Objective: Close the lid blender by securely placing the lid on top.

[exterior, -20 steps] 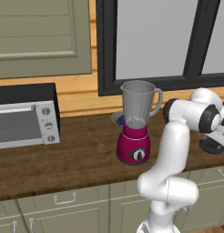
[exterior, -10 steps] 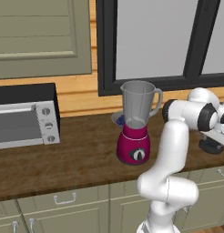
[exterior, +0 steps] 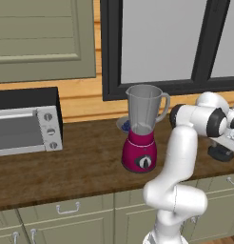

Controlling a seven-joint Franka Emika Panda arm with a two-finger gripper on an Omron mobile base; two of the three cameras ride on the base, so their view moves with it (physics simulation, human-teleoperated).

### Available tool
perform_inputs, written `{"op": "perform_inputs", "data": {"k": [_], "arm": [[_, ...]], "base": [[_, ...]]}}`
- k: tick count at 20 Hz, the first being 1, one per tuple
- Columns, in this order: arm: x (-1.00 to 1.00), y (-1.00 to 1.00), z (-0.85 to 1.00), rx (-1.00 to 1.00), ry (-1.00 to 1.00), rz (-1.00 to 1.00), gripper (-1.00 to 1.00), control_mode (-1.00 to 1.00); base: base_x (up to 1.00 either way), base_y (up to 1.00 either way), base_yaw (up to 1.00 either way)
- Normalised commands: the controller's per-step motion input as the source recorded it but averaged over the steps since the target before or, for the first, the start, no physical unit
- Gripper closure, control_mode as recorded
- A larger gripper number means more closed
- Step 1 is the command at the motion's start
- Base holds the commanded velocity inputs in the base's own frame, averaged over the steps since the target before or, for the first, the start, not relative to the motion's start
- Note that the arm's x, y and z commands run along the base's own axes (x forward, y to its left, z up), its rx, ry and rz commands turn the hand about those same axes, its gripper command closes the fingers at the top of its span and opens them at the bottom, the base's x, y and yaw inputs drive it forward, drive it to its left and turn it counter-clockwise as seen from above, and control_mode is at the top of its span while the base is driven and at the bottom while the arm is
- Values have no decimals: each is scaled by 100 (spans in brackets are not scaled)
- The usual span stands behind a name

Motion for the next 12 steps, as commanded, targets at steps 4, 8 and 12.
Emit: {"op": "perform_inputs", "data": {"k": [4,8,12], "arm": [[-13,0,-22,0,0,0,100,-100],[-24,0,-33,0,0,0,100,-100],[-31,0,-38,0,0,0,100,-100]], "base": [[0,0,0],[0,0,0],[0,0,0]]}}
